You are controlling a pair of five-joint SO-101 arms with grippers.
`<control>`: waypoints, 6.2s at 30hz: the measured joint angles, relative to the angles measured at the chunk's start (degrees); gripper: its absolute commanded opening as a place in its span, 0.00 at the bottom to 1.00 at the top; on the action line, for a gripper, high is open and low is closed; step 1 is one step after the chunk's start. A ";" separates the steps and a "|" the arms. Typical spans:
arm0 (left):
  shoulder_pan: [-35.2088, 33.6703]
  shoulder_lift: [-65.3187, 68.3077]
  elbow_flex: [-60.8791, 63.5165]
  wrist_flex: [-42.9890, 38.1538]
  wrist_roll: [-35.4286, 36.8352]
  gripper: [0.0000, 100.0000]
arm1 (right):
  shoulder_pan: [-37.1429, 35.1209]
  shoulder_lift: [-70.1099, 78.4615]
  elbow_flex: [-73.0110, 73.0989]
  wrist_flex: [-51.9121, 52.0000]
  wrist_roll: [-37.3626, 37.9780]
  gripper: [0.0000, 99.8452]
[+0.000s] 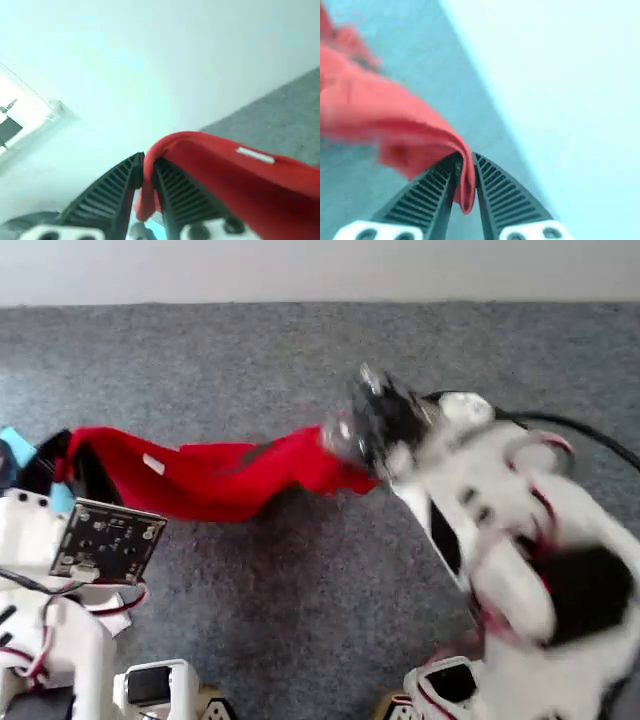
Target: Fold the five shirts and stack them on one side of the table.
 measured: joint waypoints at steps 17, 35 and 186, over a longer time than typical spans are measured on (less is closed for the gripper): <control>8.00 19.60 -29.19 15.38 -6.07 0.01 | 9.76 -8.53 0.00 -30.95 17.85 0.01; 9.67 19.78 -46.15 18.55 -6.07 0.01 | 24.35 -13.98 -8.79 -33.05 19.25 0.01; 2.46 85.27 -27.34 -25.14 9.41 0.02 | 15.65 30.95 26.81 -53.45 -0.35 0.01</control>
